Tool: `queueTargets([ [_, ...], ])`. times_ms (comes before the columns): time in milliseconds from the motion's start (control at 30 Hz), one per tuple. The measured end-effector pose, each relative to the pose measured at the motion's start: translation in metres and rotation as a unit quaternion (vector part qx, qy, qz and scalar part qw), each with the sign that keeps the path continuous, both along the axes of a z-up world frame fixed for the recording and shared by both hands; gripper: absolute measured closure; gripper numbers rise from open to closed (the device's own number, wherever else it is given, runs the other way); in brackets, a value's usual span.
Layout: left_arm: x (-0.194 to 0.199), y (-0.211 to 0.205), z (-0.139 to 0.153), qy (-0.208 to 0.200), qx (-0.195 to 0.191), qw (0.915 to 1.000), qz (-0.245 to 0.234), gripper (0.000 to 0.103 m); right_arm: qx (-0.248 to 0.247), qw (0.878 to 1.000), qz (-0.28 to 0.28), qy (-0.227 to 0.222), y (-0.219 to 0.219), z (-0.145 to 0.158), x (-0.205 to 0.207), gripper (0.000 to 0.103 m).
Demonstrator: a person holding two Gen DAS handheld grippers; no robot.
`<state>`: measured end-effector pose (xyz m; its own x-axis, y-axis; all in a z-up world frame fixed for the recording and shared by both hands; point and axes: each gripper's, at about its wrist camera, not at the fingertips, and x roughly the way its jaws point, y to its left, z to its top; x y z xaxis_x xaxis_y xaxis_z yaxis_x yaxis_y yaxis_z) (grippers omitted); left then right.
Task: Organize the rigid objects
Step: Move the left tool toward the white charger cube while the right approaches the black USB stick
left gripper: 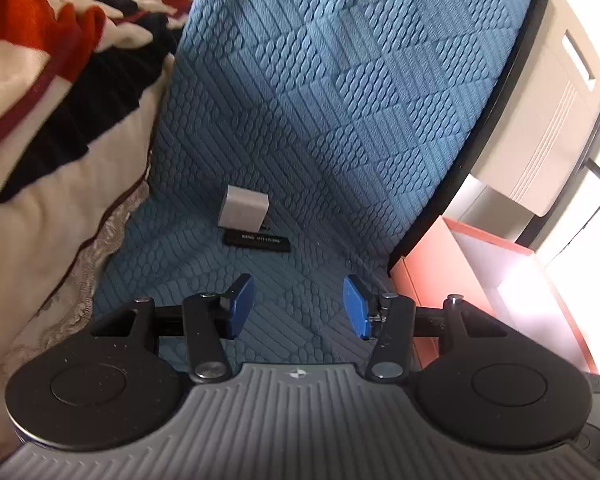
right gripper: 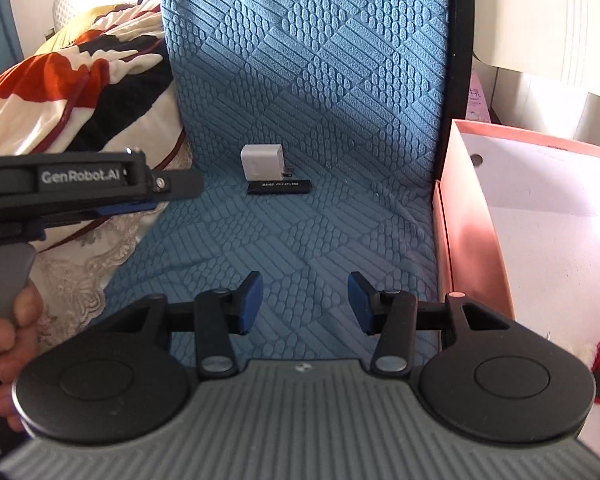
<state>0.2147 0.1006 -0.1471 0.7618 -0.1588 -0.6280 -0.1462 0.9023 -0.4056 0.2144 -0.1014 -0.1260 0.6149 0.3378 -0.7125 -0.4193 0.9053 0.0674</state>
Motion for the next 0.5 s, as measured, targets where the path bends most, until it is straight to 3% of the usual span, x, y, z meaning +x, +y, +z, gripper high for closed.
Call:
queueTargets([
  [367, 0.039, 0.014, -0.012, 0.021, -0.005, 0.9998, 0.001, 0.047, 0.007, 1.0, 0.03, 0.005, 0.027, -0.01, 0.032, 0.053],
  [500, 0.056, 0.027, -0.017, 0.03, -0.022, 0.9993, 0.003, 0.047, -0.011, 0.999, 0.039, -0.016, 0.04, -0.012, 0.047, 0.053],
])
